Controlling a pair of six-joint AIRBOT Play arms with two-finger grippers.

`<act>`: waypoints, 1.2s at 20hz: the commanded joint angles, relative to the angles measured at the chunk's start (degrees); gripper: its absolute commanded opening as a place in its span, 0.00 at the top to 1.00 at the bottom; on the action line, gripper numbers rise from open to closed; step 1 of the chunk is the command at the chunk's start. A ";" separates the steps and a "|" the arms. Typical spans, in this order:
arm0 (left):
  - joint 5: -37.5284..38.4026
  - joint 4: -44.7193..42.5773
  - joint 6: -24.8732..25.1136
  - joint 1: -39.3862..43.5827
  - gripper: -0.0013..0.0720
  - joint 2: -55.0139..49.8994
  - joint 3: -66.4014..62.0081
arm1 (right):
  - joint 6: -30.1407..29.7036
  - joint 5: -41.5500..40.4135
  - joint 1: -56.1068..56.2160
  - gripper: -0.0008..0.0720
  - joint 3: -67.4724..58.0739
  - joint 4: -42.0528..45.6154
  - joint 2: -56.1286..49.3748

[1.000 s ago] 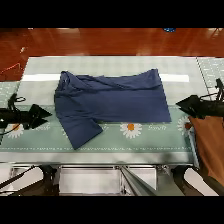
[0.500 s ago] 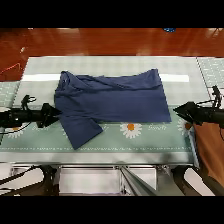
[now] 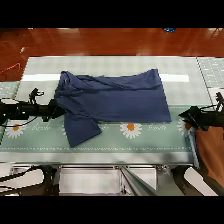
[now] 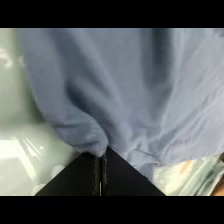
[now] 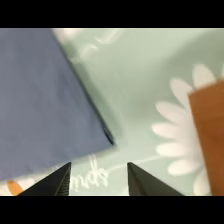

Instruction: Fold the shirts.

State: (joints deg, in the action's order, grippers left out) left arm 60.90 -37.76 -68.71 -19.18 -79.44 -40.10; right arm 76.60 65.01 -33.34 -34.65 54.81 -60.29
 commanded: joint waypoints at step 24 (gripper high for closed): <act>-3.08 5.27 0.57 -1.64 0.96 19.12 -37.62 | 2.45 3.19 21.62 0.96 -63.04 -0.13 -8.83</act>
State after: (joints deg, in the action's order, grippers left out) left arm 62.57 -33.15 -68.16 -20.32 -66.78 -65.67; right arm 76.62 65.80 -11.94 -81.17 51.16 -72.79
